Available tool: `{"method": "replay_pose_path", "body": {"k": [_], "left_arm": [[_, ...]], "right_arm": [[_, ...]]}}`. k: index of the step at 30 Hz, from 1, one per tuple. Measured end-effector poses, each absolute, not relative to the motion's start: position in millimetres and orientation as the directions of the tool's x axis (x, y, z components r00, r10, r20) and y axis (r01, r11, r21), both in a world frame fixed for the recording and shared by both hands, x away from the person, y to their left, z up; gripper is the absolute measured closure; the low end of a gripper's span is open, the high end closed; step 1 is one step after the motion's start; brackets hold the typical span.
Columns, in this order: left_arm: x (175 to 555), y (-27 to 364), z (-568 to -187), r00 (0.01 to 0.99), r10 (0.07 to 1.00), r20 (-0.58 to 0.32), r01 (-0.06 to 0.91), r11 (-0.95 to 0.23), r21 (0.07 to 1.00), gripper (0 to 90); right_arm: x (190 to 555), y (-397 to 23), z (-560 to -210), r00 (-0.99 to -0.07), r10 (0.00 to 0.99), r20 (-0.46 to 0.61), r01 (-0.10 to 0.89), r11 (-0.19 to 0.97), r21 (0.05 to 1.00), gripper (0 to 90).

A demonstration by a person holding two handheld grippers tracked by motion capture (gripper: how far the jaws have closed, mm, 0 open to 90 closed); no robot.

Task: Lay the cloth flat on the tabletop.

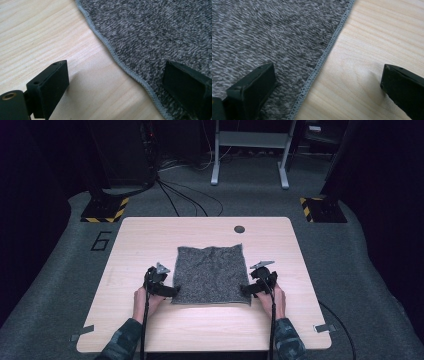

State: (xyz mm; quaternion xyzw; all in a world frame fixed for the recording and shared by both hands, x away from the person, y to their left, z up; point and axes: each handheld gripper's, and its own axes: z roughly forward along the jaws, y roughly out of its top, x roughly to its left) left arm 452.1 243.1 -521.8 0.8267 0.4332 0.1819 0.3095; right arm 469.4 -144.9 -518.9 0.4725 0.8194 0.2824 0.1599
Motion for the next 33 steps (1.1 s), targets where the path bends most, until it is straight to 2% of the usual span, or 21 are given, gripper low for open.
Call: {"method": "replay_pose_path", "body": {"k": [9,15,33], "left_arm": [[444,247,-524,0.554,0.832,0.021,0.603,-0.419,0.678,5.8],[435,249,-523,0.576,0.817,0.027,0.595,-0.441,0.672,5.8],[397,248,-530,0.559,0.829,0.019,0.562,-0.395,0.727,5.8]], "right_arm": [[454,-150,-520,-0.474,0.880,0.007,0.688,0.365,0.627,0.0],[439,-155,-522,-0.479,0.878,0.006,0.671,0.362,0.648,0.0],[405,-159,-525,-0.491,0.871,0.007,0.653,0.363,0.665,0.0]]}}
